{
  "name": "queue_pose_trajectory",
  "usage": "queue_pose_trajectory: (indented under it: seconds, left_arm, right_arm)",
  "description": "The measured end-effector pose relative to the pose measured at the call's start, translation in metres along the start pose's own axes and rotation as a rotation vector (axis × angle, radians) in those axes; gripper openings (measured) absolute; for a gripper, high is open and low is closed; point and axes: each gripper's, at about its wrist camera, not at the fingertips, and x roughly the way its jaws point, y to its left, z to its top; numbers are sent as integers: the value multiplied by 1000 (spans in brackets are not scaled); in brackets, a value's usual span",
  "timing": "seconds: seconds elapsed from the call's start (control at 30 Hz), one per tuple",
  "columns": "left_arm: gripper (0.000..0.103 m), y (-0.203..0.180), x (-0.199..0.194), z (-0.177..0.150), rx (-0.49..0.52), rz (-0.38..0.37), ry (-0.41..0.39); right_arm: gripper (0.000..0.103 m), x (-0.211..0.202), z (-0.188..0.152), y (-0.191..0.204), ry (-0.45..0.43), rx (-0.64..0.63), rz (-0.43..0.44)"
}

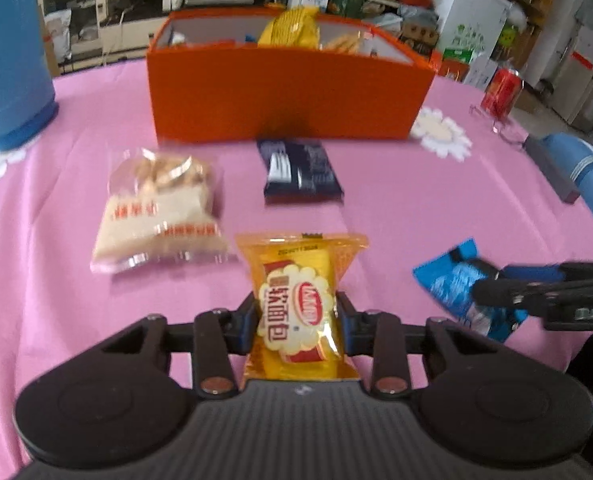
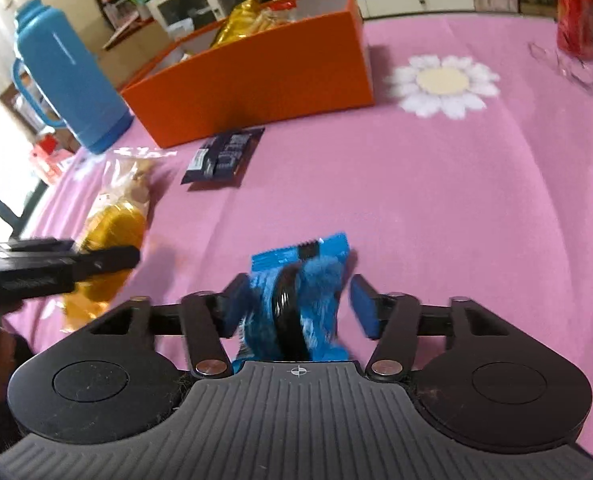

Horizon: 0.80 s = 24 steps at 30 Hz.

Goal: Organize snacks
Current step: 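Carry the cake pack and blue wafer pack over the orange box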

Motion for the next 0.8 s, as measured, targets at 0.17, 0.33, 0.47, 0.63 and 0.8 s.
queue_pose_trajectory:
  seconds: [0.17,0.33,0.47,0.63,0.8]
  left_arm:
    - [34,0,4,-9,15,-8,30]
    - [34,3,4,-7,18,-27,28]
    - [34,6,7,-7,10,-47,38]
    - [34,11,6,-7,-18,-68,29]
    - [34,17,-11,9,-61,-104,-15]
  right_arm:
    - [78,-10,-2,22,67,-92,-109]
    - [78,-5,11,38,136,-170,-149]
    - [47,11,19,43,209,-216,-173]
    - [17,17,13,48,222,-264,-189]
    - [13,1,17,39,181,-213,-148]
